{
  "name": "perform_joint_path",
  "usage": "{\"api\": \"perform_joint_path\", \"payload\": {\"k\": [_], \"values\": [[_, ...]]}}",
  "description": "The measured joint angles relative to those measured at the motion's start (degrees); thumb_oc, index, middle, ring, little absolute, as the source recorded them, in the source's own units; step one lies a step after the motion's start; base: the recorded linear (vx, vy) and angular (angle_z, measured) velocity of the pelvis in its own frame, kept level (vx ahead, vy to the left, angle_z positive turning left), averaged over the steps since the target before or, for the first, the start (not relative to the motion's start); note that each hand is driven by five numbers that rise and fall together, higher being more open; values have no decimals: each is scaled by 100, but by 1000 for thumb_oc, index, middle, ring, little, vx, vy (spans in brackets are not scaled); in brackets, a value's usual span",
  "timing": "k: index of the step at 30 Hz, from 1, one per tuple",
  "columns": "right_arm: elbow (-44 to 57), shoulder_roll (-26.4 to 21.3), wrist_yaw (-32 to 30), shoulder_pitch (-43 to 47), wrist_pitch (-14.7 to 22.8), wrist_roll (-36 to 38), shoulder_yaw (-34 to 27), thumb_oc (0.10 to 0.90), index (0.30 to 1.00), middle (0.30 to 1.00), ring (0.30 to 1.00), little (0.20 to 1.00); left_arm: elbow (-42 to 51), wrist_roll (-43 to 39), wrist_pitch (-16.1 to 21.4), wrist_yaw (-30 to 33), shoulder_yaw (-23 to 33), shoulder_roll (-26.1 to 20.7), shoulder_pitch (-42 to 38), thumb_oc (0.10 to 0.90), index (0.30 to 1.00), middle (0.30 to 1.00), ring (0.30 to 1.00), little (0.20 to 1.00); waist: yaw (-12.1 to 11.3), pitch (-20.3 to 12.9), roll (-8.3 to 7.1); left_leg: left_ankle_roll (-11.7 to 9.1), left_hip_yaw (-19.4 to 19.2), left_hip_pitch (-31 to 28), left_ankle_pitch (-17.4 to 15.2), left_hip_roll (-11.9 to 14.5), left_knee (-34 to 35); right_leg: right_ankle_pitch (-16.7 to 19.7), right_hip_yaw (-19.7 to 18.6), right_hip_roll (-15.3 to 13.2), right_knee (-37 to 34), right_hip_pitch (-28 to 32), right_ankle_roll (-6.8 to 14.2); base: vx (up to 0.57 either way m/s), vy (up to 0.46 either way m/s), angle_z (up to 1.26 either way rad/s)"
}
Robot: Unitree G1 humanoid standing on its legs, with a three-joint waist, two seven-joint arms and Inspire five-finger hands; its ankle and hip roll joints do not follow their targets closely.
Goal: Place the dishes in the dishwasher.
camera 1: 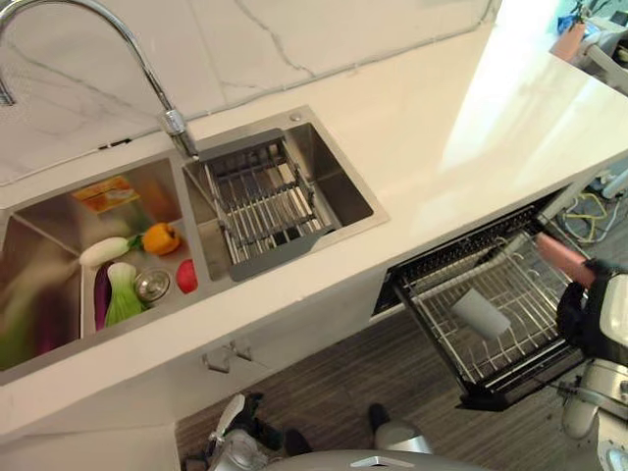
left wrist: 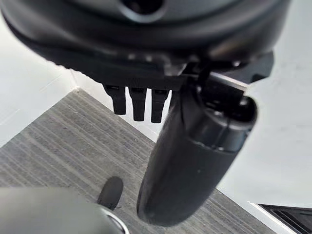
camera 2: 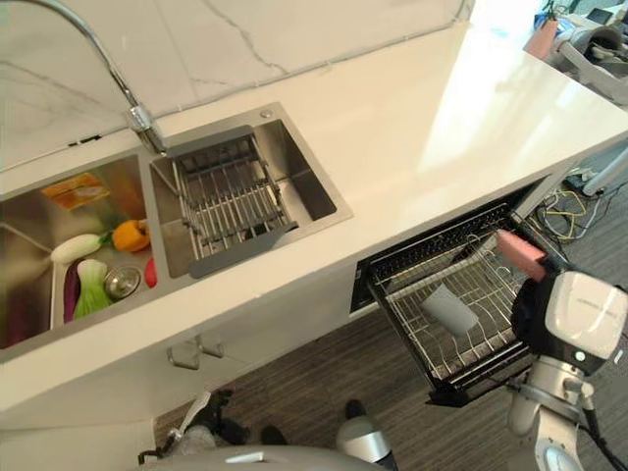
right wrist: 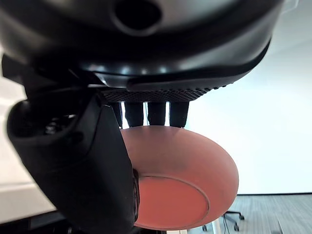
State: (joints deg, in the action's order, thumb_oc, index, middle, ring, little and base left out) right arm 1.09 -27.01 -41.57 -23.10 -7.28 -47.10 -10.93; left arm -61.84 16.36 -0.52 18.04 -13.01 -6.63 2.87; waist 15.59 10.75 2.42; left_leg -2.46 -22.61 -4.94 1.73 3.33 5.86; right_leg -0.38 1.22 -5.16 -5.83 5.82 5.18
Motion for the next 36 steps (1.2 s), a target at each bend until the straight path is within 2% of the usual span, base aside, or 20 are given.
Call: {"api": "perform_joint_path", "payload": {"k": [7, 20, 31, 36], "values": [[-1331, -29, 480, 111, -21, 125, 814, 400, 300, 300, 300, 300, -115, 123, -6, -48, 54, -101, -112, 800, 900, 900, 900, 900, -294, 11, 30, -1, 154, 16, 17, -2, -2, 0, 211, 1, 11, 88, -1, 8, -30, 12], [-1308, -27, 606, 395, 149, 106, 1348, 400, 300, 300, 300, 300, -108, 113, -74, -56, 41, -207, -154, 800, 900, 900, 900, 900, -466, 45, -24, 28, 468, 8, 113, -20, 0, -5, 592, -5, -9, 233, -6, -4, -16, 12], [-1308, -23, 637, 433, 183, 115, 1452, 400, 300, 300, 300, 300, -83, 110, -89, -54, 42, -249, -158, 800, 900, 900, 900, 900, -492, 60, -54, 23, 527, 8, 134, -21, 0, -5, 663, -4, -8, 261, -6, 0, -3, 1], [-1308, 0, 649, 431, 315, 244, 1541, 400, 300, 300, 300, 300, -89, 111, -122, -50, 44, -260, -156, 800, 900, 900, 900, 900, -492, 60, -55, 22, 539, -13, 141, -21, 0, -5, 675, -4, -8, 288, -6, 0, 0, 0]]}}
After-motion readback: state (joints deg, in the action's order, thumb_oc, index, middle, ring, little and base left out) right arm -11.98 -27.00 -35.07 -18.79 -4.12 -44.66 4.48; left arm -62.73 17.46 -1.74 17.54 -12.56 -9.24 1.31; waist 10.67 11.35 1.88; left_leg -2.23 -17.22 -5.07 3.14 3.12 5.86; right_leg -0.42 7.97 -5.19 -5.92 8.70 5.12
